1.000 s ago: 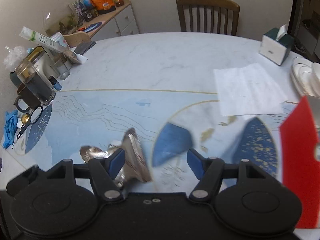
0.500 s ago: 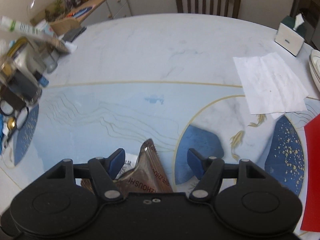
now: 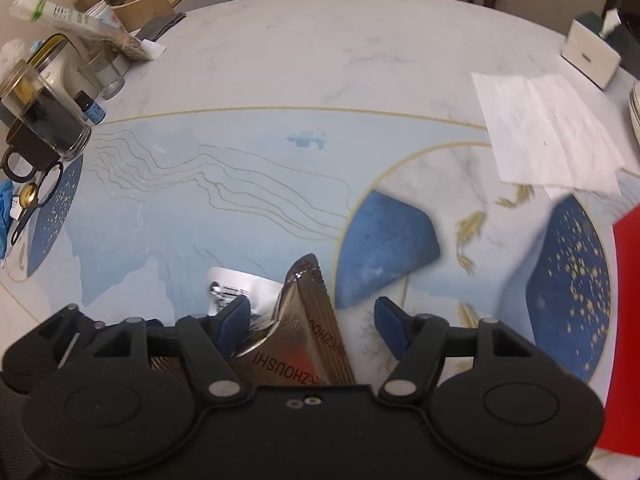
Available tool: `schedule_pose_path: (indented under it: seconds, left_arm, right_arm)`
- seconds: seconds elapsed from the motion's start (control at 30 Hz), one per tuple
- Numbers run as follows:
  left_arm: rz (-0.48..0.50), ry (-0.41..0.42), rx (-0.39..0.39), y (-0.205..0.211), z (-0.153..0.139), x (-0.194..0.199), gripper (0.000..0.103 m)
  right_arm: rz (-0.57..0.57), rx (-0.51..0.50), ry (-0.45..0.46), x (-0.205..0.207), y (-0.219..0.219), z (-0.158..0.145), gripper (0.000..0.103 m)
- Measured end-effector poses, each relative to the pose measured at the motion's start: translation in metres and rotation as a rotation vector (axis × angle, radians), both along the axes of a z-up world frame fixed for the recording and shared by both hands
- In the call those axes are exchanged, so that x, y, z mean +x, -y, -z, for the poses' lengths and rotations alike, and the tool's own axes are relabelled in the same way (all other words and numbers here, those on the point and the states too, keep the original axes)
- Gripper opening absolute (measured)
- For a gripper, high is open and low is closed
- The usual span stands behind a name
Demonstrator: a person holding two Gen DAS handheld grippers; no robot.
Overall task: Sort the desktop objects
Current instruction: 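Grasp the gold snack bag with the right tool while the left tool grasps the white-orange pouch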
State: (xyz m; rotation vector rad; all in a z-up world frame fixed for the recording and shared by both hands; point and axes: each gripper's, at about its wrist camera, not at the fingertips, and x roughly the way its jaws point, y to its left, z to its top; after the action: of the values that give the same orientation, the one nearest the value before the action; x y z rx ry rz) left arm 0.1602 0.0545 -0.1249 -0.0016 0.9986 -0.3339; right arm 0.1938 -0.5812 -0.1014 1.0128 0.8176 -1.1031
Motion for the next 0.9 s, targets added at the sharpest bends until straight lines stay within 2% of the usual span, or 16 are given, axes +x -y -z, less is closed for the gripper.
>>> schedule_pose_path:
  seconds: [0.23, 0.37, 0.47, 0.67, 0.9]
  left_arm:
    - [0.027, -0.018, 0.017, 0.011, 0.01, 0.003, 0.103]
    - [0.013, -0.02, 0.002, 0.008, 0.01, 0.005, 0.103]
    - [0.005, -0.022, -0.012, 0.006, 0.009, 0.005, 0.103]
    - [-0.014, -0.029, -0.039, 0.004, 0.008, 0.011, 0.103]
    - [-0.012, -0.027, -0.028, 0.006, 0.007, 0.022, 0.103]
  right_arm:
    - [-0.017, 0.078, 0.034, -0.002, -0.01, 0.012, 0.068]
    - [-0.019, 0.082, 0.06, -0.006, -0.014, 0.014, 0.062]
    - [-0.019, 0.075, 0.083, -0.011, -0.015, 0.011, 0.052]
    - [-0.005, 0.035, 0.122, -0.028, -0.016, -0.006, 0.05]
    - [0.03, 0.01, 0.084, -0.06, -0.026, -0.01, 0.05]
